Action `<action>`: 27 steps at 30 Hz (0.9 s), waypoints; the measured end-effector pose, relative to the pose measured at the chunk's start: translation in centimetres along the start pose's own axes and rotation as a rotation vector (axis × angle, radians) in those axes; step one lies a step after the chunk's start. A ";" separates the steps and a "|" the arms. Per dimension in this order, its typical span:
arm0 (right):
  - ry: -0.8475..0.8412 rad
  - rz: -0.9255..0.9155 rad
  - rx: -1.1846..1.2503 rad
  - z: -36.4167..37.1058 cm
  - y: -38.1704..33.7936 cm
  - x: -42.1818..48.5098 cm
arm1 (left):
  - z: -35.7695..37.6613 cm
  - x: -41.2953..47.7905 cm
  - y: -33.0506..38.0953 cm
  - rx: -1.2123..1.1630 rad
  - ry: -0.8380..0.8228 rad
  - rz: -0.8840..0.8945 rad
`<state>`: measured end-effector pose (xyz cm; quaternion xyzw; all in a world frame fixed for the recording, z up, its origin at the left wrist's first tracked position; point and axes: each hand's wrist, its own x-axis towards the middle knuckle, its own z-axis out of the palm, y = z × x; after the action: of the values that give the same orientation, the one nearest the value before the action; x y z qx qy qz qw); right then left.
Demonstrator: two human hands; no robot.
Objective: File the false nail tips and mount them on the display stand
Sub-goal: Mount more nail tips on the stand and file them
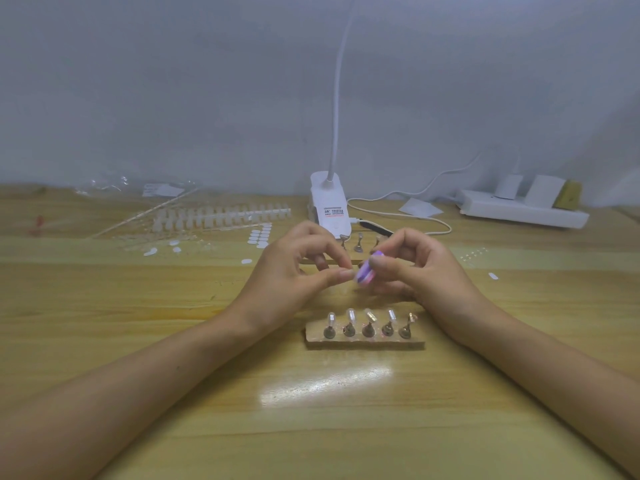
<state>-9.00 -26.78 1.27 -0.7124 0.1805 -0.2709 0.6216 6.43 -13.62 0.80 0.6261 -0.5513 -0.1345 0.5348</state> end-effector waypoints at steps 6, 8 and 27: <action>-0.068 0.019 -0.029 0.2 -0.1 -0.1 | 0.0 0.0 0.0 0.010 0.005 0.009; -0.002 0.014 0.013 0.1 -0.2 0.0 | 0.0 0.0 0.0 0.007 0.020 0.013; -0.108 0.010 -0.064 0.3 -0.1 -0.1 | 0.0 0.1 -0.2 0.015 -0.018 0.035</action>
<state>-8.91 -26.44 1.35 -0.7448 0.1587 -0.2229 0.6086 6.55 -13.74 0.65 0.6192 -0.5681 -0.1265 0.5272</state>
